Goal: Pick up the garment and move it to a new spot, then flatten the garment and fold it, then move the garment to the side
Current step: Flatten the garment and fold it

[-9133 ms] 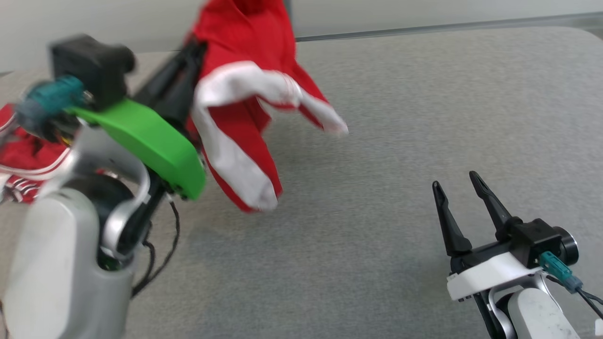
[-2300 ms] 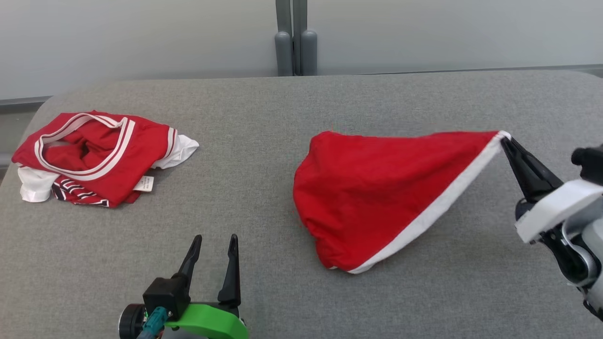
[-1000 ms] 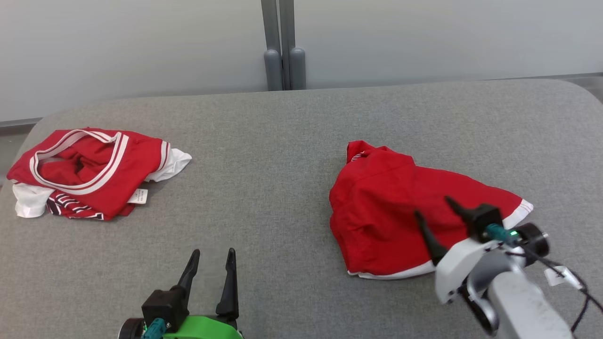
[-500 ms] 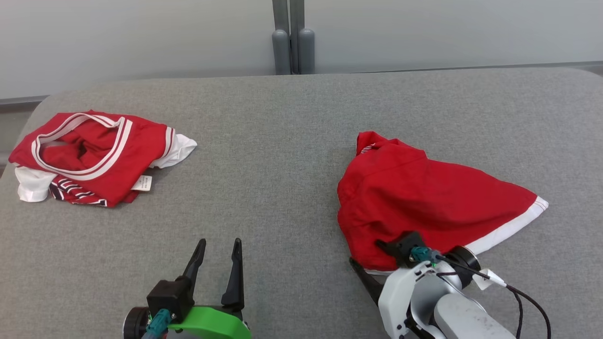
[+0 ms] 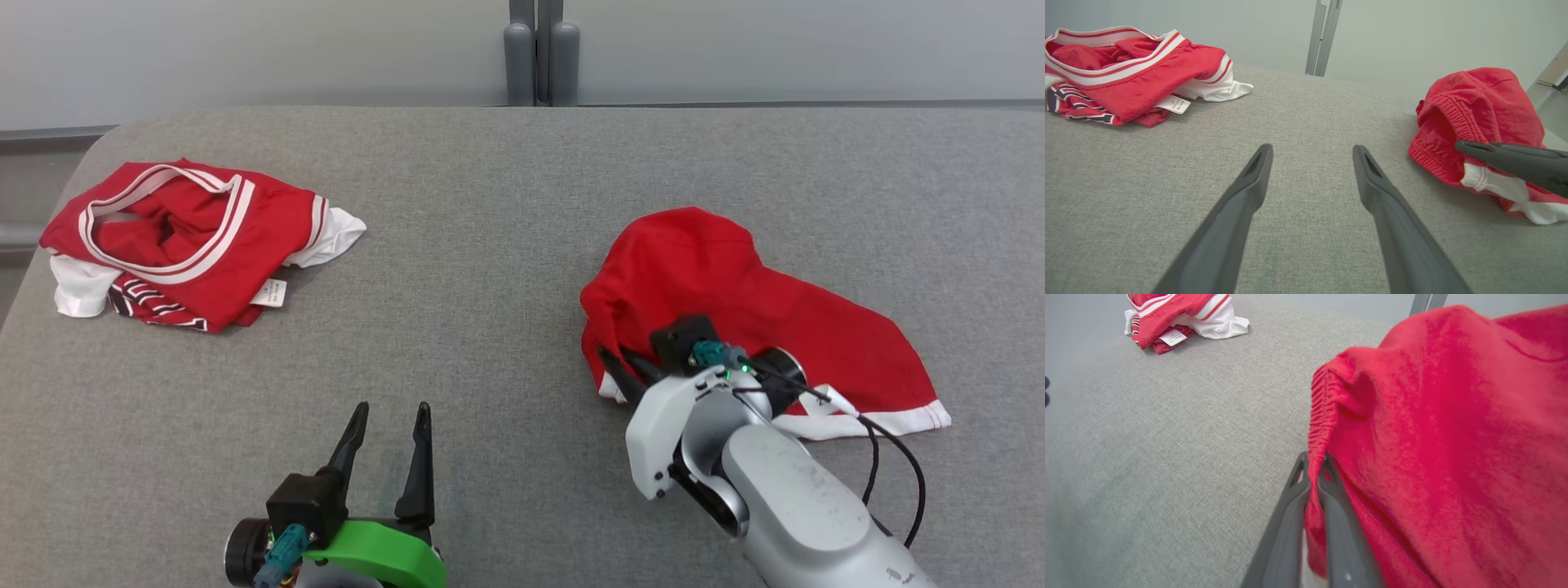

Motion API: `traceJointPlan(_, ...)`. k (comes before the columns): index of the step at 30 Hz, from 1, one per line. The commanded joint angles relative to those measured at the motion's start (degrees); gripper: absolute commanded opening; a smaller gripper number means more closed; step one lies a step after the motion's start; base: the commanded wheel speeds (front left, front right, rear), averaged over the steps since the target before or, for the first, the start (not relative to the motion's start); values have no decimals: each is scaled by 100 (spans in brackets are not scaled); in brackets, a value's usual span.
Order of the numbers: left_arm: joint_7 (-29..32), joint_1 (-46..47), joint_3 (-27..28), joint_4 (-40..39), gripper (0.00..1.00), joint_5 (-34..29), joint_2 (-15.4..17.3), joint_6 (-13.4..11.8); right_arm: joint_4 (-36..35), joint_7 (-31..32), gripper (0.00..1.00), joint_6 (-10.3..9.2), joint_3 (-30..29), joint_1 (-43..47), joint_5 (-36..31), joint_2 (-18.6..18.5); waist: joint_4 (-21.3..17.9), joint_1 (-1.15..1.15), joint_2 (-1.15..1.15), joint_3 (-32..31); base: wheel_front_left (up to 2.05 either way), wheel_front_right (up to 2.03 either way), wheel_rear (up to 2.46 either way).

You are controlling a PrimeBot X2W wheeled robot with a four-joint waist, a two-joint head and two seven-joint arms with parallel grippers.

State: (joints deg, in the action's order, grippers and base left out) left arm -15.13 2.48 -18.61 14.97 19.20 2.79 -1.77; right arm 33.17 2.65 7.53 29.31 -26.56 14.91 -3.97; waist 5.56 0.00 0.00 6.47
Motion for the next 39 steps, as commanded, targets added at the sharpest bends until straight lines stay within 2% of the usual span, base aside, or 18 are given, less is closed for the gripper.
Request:
traceJointPlan(1, -3, 99, -30, 6, 100, 74, 19, -17, 71, 14, 0, -8, -30, -194, 33, 31, 53, 0, 0, 27, 0, 0, 0)
traceJointPlan(9, -3, 218, -209, 109, 100, 152, 19, -50, 669, -27, 0, -8, 162, -758, 294, 92, 252, 0, 0, 32, 0, 0, 0)
traceJointPlan(10, -3, 216, -225, 121, 100, 185, 19, -62, 718, -63, 22, -8, 218, -784, 345, 97, 266, 0, 0, 24, 0, 0, 0)
traceJointPlan(11, -3, 210, -243, 126, 100, 194, 19, -70, 763, -106, 80, -7, 325, -793, 417, 106, 280, 0, 0, 15, 0, 0, 0)
traceJointPlan(12, -3, 203, -251, 135, 100, 209, 19, -79, 810, -152, 100, -7, 408, -805, 427, 108, 282, 0, 0, 10, 0, 0, 0)
traceJointPlan(20, -3, -18, 10, 143, 100, 105, 20, -84, 883, -1128, 100, -8, 185, -694, 53, 56, -70, 0, 0, -114, 0, 0, 0)
traceJointPlan(24, -3, -128, 205, 131, 100, -30, 19, -15, 502, -1527, 100, -8, -116, -316, -113, -267, -358, 0, 0, -214, 0, 0, 0)
traceJointPlan(31, -3, -325, 454, 86, 100, -150, 19, 86, -851, -1794, 100, -8, -1165, 749, -376, -1094, -873, 0, 0, -378, 0, 0, 0)
traceJointPlan(34, -3, -377, 518, 57, 100, -245, 19, 146, -1628, -1782, 100, -7, -1896, 1380, -492, -1215, -1070, 0, 0, -370, 0, 0, 0)
traceJointPlan(39, -3, -406, 675, 22, 100, -371, 20, 217, -2217, -1785, 100, -7, -2790, 2206, -520, -1007, -1261, 0, 0, -317, 0, 0, 0)
